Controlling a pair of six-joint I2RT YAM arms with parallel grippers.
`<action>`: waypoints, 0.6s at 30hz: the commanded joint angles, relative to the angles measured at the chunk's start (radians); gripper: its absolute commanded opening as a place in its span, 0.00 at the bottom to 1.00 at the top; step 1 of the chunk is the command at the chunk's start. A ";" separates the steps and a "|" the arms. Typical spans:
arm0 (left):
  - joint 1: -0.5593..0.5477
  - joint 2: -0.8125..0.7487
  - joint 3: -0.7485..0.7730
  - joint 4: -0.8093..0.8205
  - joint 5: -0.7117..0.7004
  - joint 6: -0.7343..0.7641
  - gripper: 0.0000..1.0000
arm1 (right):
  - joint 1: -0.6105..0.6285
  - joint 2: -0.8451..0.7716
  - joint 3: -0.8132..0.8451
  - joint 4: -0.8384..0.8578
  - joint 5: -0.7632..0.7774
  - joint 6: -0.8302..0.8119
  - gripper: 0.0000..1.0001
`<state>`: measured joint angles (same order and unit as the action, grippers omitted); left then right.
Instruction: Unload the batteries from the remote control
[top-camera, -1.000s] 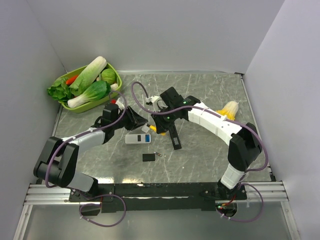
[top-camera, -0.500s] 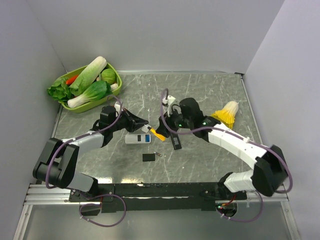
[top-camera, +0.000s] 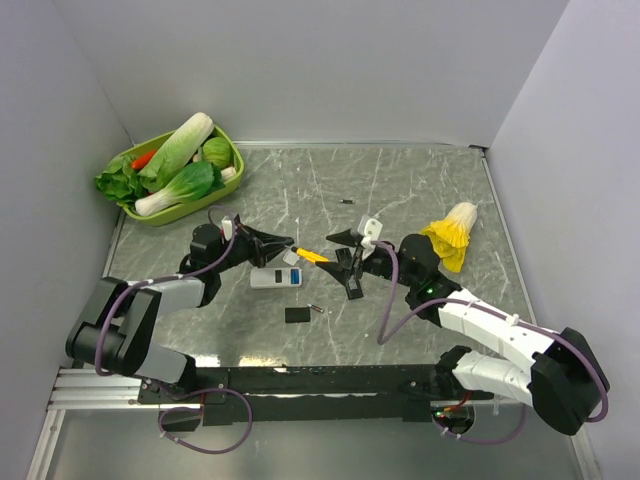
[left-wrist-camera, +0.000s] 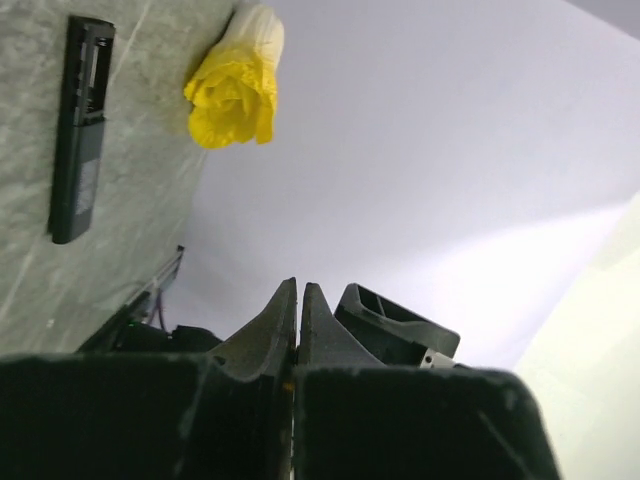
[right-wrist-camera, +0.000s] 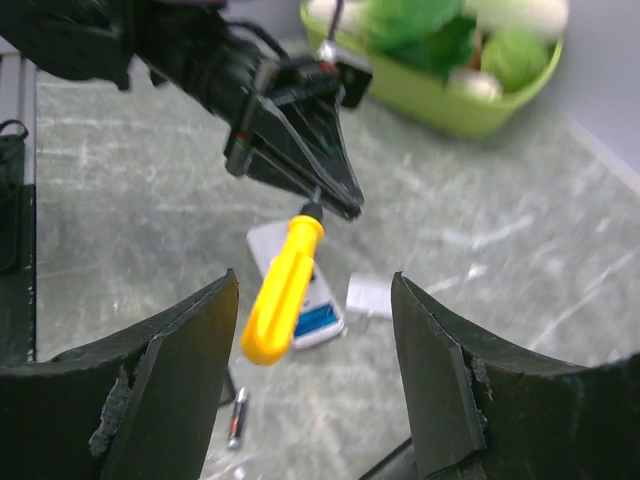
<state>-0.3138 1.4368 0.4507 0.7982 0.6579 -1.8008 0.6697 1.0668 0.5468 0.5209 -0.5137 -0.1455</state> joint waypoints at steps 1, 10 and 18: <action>0.001 -0.055 0.002 0.069 -0.014 -0.078 0.01 | 0.001 -0.019 -0.007 0.202 -0.085 -0.046 0.70; 0.001 -0.095 -0.026 0.091 -0.043 -0.103 0.01 | 0.028 0.012 0.016 0.206 -0.121 -0.022 0.69; -0.001 -0.093 -0.053 0.153 -0.037 -0.147 0.01 | 0.044 0.071 0.045 0.240 -0.074 0.001 0.69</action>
<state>-0.3138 1.3628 0.4030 0.8730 0.6304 -1.9163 0.7074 1.1160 0.5381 0.6849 -0.5877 -0.1627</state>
